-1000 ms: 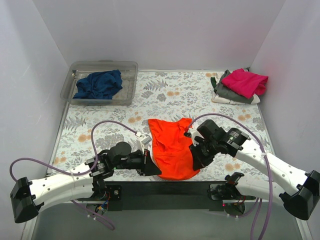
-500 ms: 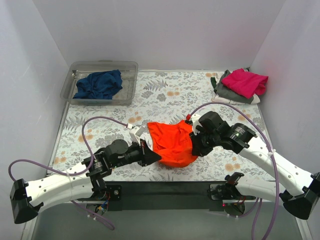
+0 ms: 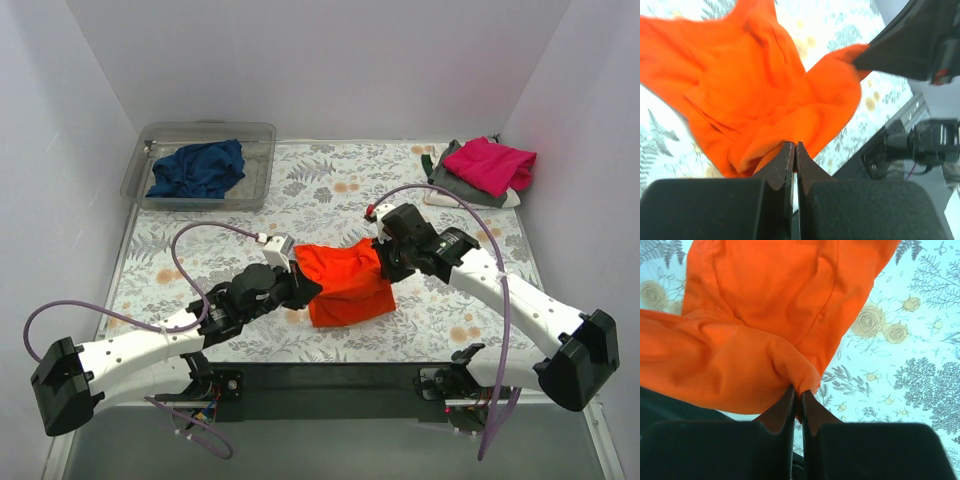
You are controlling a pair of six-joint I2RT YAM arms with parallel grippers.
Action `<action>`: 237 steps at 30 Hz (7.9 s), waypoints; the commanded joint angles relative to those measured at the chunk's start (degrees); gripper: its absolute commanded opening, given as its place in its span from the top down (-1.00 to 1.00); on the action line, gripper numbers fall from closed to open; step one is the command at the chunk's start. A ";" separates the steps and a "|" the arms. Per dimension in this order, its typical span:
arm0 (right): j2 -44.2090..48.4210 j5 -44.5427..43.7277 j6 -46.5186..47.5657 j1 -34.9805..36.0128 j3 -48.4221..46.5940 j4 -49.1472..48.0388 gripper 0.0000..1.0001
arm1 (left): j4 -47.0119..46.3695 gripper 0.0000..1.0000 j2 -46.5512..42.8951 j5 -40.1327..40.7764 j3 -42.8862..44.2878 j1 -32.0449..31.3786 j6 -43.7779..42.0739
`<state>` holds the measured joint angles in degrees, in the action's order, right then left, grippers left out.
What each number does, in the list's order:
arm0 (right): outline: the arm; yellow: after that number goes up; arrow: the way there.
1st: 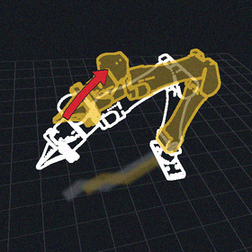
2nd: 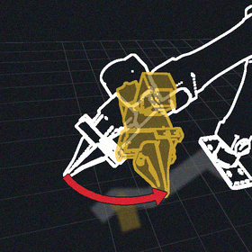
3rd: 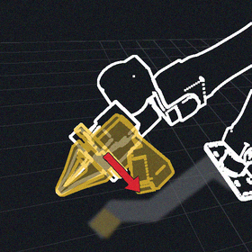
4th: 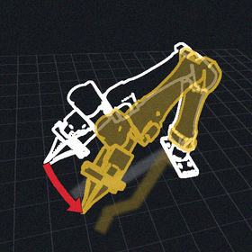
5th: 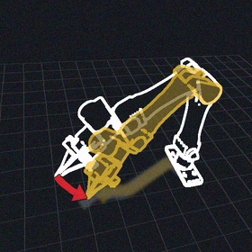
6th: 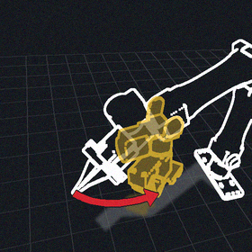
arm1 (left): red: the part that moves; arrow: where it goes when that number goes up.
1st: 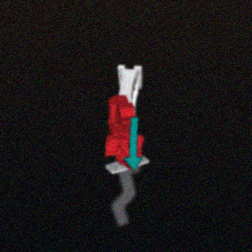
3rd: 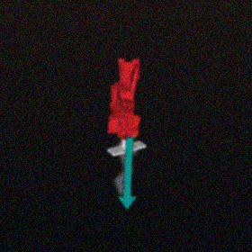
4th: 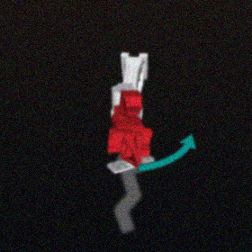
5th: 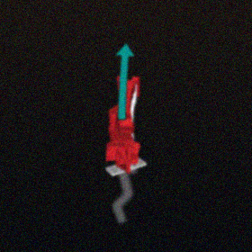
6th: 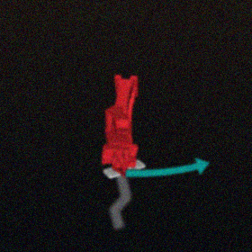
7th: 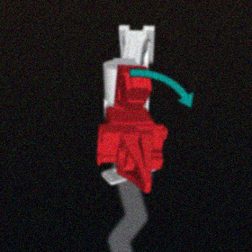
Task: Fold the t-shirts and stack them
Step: Fold the tshirt, then neatly place the folded tshirt to the corner
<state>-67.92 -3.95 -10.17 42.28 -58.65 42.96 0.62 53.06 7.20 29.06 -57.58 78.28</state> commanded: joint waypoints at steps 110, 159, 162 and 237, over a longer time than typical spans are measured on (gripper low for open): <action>-29.29 11.50 1.21 -16.88 9.61 -32.24 -0.29 | -32.88 -0.17 60.31 -30.49 30.35 26.82 -1.73; -40.71 45.78 -0.55 -31.47 -3.67 -39.52 -0.68 | -12.05 -0.18 46.87 -12.74 18.84 27.00 -8.06; -41.24 46.04 -1.78 -31.21 -1.91 -41.81 -0.68 | -12.14 -0.18 49.33 -12.83 19.46 26.47 -8.23; -49.24 12.47 12.81 -41.05 -56.58 -11.32 0.97 | -8.45 -0.24 32.28 -12.39 9.96 25.94 -8.32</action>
<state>-120.16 7.64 1.43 3.49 -113.12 30.74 -7.62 85.41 -4.86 39.03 -32.01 70.67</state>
